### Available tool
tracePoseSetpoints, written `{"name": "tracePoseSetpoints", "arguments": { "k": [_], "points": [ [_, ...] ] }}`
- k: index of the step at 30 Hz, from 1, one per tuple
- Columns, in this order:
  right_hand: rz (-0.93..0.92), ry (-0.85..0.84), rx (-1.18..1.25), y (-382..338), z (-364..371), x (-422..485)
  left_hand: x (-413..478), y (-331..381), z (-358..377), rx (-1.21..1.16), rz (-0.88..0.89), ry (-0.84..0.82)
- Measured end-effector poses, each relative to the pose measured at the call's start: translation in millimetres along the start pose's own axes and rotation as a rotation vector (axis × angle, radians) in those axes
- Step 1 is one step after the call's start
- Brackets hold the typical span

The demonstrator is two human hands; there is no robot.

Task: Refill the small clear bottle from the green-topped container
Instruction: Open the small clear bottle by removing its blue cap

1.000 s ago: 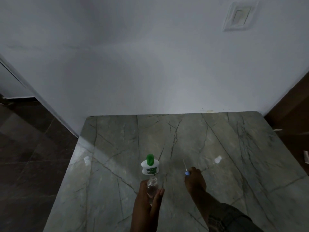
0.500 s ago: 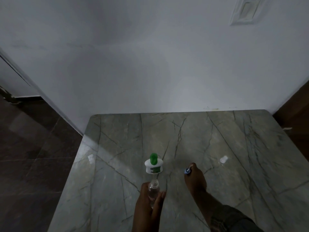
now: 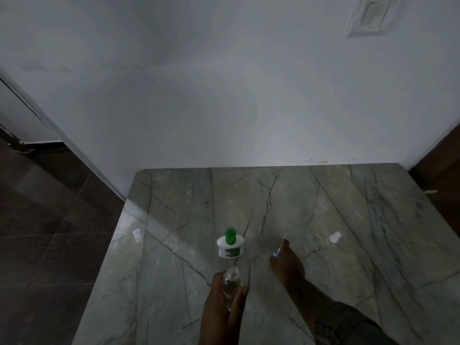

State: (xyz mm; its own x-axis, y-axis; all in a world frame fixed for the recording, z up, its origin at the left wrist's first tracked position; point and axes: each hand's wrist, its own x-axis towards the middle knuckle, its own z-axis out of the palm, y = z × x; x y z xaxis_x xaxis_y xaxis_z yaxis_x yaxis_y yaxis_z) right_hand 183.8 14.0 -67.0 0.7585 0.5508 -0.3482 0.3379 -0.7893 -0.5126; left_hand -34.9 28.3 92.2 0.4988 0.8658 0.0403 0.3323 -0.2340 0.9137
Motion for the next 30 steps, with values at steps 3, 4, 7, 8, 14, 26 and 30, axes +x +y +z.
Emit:
{"name": "tracePoseSetpoints", "arguments": {
  "k": [3,4,7,8,14,26,30],
  "points": [
    [-0.031,-0.022,-0.142,-3.2,1.0,2.5,0.1,-0.7,0.7,0.004,0.000,0.009],
    [-0.029,-0.022,-0.163,-3.8,0.9,3.2,0.5,-1.0,0.9,0.008,0.008,0.008],
    [-0.026,-0.012,-0.193,-3.5,1.4,4.6,0.5,-1.5,2.1,0.004,0.013,-0.004],
    [-0.030,-0.013,-0.202,-3.4,1.6,4.5,0.9,-1.6,2.3,-0.004,0.007,0.004],
    [-0.043,0.003,-0.184,-2.4,-1.5,1.0,1.9,1.1,3.9,-0.010,0.013,0.021],
    [0.012,0.043,-0.259,6.6,-5.7,1.0,-0.2,9.1,3.5,-0.015,-0.007,0.016],
    [0.018,0.036,-0.279,9.9,-6.2,0.8,-1.9,9.7,4.2,-0.011,-0.011,0.009]
  ]
}}
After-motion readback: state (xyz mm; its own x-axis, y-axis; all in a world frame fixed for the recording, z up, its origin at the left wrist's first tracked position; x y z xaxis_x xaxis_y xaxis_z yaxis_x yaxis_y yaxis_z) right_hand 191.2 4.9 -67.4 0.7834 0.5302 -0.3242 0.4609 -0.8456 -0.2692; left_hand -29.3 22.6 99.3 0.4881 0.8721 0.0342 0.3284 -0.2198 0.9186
